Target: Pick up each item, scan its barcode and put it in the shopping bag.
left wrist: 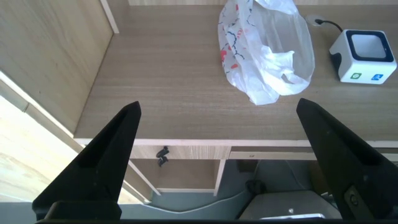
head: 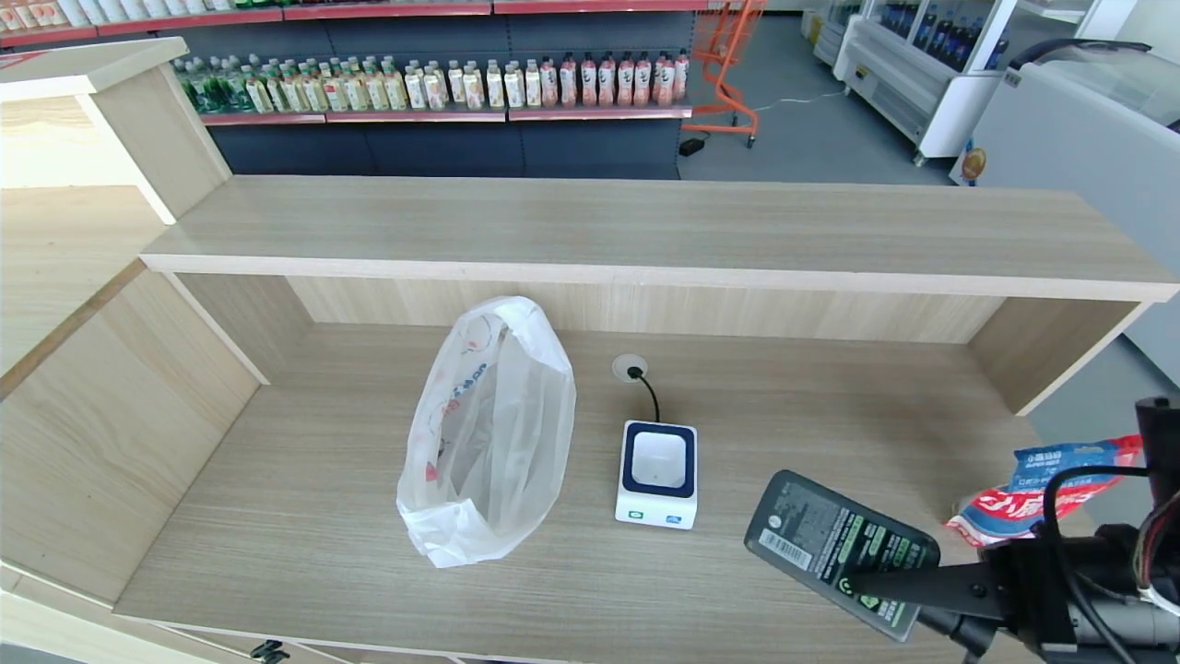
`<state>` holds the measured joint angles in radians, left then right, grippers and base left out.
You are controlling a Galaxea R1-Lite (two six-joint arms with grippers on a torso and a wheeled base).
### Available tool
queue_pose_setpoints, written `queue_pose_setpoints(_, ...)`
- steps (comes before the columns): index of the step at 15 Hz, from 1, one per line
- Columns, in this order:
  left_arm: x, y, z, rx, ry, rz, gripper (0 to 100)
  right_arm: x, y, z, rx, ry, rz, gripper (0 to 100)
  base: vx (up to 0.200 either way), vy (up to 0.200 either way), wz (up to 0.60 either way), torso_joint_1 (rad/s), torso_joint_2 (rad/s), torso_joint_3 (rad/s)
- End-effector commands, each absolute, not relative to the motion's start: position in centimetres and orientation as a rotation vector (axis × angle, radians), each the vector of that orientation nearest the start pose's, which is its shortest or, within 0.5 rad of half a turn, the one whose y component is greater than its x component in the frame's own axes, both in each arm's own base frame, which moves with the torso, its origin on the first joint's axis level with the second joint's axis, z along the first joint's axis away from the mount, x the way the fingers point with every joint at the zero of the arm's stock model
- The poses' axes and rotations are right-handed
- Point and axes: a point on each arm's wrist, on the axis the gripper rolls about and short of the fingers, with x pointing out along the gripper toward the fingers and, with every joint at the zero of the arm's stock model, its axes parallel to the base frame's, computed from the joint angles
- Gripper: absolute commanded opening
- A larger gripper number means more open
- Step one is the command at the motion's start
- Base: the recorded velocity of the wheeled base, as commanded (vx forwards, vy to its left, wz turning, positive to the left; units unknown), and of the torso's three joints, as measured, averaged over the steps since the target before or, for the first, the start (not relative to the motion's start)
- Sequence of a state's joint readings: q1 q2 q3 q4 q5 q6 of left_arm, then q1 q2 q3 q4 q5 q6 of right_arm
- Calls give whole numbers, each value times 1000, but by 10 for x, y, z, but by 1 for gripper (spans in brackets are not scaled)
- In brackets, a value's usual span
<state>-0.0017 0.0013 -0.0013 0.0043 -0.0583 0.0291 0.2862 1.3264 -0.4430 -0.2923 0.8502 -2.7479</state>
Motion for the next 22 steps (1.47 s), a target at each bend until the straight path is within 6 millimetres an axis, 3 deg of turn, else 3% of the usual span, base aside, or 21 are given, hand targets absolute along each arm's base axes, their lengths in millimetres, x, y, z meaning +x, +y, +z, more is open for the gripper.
queue_pose_setpoints(1, -23, -1, 75, 29, 4, -60, 100, 170, 109, 151, -1985, -1588, 1089, 0, 0, 0, 0, 0, 0, 0)
queue_pose_setpoints(2, -23, -1, 75, 29, 4, -61, 100, 172, 124, 150, -1930, -1690, 1090, 0, 0, 0, 0, 0, 0, 0)
queue_pose_setpoints(4, -23, -1, 75, 29, 4, -61, 100, 174, 132, 148, -1919, -1732, 1075, 0, 0, 0, 0, 0, 0, 0)
queue_pose_setpoints(7, -23, -1, 75, 29, 4, -60, 100, 182, 130, 140, -1920, -1691, 1105, 0, 0, 0, 0, 0, 0, 0)
queue_pose_setpoints(22, -23, -1, 75, 29, 4, -61, 100, 191, 125, 145, -1978, -1691, 991, 0, 0, 0, 0, 0, 0, 0)
